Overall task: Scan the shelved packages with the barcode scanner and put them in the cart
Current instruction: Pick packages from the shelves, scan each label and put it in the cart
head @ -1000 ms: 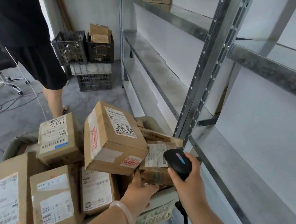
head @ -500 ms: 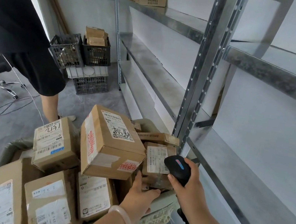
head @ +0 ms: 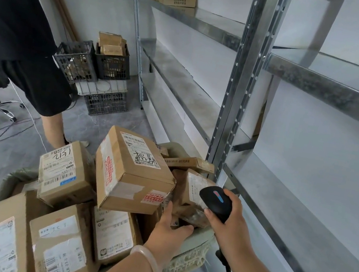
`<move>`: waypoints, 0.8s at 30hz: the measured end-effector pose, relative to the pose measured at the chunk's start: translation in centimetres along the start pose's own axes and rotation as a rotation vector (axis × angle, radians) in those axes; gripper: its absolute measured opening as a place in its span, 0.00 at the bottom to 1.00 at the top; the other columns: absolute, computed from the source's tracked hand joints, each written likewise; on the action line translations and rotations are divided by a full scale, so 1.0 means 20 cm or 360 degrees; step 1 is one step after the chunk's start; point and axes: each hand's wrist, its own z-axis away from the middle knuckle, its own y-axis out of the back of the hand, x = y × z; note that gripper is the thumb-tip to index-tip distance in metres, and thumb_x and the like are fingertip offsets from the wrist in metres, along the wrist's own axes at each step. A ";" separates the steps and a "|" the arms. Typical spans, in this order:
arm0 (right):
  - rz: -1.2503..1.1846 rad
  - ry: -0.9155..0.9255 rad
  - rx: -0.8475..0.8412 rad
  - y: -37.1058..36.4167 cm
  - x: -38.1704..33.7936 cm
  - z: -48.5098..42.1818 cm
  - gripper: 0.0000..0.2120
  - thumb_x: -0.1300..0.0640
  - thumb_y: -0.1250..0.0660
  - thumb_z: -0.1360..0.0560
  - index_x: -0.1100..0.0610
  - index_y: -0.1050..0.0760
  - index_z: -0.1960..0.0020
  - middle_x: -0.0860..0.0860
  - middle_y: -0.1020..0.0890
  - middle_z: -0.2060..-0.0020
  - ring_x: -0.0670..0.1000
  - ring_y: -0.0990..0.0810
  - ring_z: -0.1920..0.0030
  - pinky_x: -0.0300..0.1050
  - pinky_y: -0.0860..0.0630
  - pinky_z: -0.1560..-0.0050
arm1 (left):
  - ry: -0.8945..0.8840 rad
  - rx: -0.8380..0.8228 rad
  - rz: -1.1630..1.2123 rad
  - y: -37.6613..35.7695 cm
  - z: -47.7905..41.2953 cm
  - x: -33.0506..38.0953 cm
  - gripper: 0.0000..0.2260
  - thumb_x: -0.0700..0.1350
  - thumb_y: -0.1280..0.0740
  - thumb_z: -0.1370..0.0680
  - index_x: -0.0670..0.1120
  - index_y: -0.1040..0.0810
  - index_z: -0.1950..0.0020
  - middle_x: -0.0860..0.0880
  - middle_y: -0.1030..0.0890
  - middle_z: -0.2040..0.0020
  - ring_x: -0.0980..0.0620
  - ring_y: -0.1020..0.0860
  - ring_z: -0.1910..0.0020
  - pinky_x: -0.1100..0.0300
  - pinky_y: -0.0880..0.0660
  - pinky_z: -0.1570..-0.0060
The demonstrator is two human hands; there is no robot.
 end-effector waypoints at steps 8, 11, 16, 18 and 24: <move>-0.0011 -0.0015 0.0051 0.02 -0.04 0.09 0.31 0.52 0.27 0.27 0.44 0.39 0.30 0.45 0.25 0.43 0.46 0.23 0.49 0.34 0.28 0.54 | -0.0121 -0.0091 -0.0119 0.03 0.03 0.03 0.41 0.55 0.30 0.28 0.61 0.48 0.21 0.51 0.33 0.26 0.49 0.29 0.34 0.49 0.29 0.32; -0.0014 -0.0010 0.0123 0.02 -0.05 0.14 0.32 0.54 0.26 0.27 0.45 0.38 0.29 0.46 0.25 0.44 0.48 0.23 0.49 0.35 0.29 0.53 | -0.0155 -0.0125 -0.0166 0.05 0.04 0.02 0.39 0.54 0.30 0.27 0.60 0.47 0.21 0.51 0.31 0.28 0.49 0.27 0.35 0.49 0.29 0.32; -0.0047 -0.0009 0.0261 0.03 -0.08 0.27 0.32 0.52 0.25 0.28 0.44 0.37 0.31 0.47 0.23 0.43 0.51 0.20 0.48 0.42 0.24 0.48 | -0.0335 -0.0217 -0.0356 0.09 0.10 0.06 0.40 0.58 0.30 0.30 0.61 0.45 0.21 0.52 0.33 0.27 0.55 0.26 0.38 0.52 0.30 0.32; -0.0045 -0.0011 0.0323 0.05 -0.10 0.33 0.32 0.51 0.25 0.28 0.44 0.37 0.30 0.46 0.23 0.42 0.50 0.20 0.48 0.41 0.25 0.49 | -0.0459 -0.0268 -0.0451 0.10 0.13 0.10 0.40 0.59 0.28 0.28 0.60 0.45 0.21 0.55 0.34 0.26 0.56 0.28 0.33 0.54 0.32 0.30; -0.0102 -0.0063 0.0599 0.19 -0.17 0.62 0.29 0.54 0.26 0.27 0.37 0.39 0.36 0.46 0.23 0.44 0.50 0.20 0.55 0.41 0.21 0.54 | -0.0905 -0.0469 -0.0854 0.01 0.26 0.20 0.37 0.54 0.30 0.23 0.57 0.46 0.20 0.53 0.40 0.23 0.52 0.40 0.24 0.50 0.41 0.24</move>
